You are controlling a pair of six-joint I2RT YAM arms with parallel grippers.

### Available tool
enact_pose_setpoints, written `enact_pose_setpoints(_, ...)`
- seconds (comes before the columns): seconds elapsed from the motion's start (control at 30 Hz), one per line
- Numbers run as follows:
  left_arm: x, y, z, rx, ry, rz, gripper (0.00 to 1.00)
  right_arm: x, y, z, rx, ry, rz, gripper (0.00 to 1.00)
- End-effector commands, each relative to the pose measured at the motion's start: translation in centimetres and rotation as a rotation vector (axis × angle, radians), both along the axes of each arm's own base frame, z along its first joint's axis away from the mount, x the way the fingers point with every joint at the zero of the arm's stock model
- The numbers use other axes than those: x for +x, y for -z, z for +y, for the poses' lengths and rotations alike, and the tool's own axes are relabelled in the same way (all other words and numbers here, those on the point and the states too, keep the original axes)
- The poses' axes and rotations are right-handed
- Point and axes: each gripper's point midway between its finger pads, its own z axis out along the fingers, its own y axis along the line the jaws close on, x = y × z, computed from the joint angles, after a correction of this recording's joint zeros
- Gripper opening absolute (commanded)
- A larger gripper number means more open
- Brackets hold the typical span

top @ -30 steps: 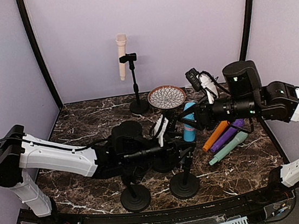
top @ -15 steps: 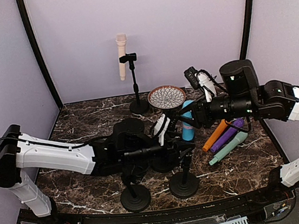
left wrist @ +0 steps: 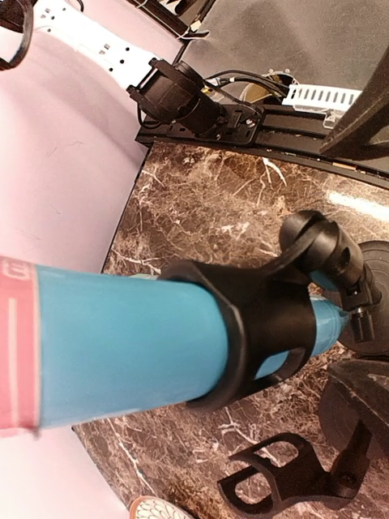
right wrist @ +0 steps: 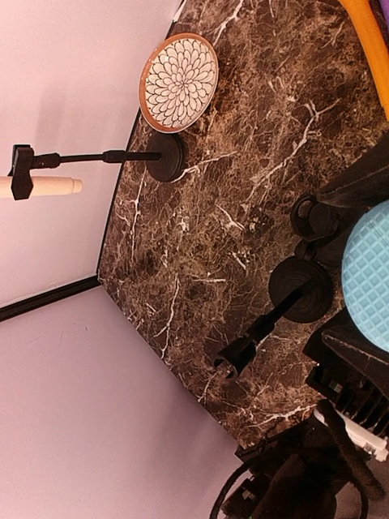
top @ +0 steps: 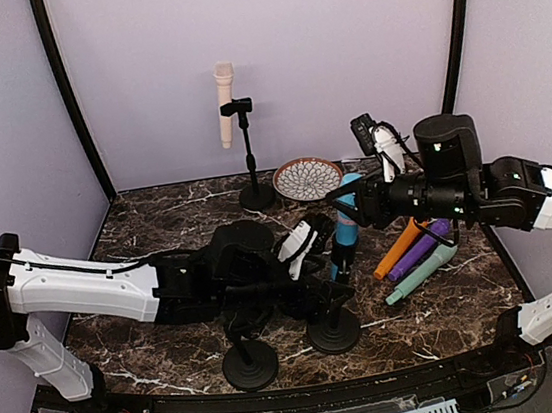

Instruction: Remove the microphone from the stand

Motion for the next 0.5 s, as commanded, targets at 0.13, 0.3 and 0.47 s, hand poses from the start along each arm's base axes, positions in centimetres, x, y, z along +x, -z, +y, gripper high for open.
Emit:
enact_pose_setpoints(0.13, -0.5, -1.9, 1.2, -0.015, -0.111, -0.024, 0.88, 1.3, -1.3, 0.2, 0.084, 0.138, -0.033, 0.0)
enact_pose_setpoints(0.3, 0.0, -1.1, 0.4, -0.019, -0.159, -0.024, 0.86, 1.8, 0.5, -0.1, 0.053, 0.197, 0.0, 0.0)
enact_pose_setpoints(0.47, 1.0, -0.6, 0.0, 0.009, -0.226, -0.064, 0.79, 2.1, 1.4, -0.3, 0.032, 0.226, 0.014, 0.0)
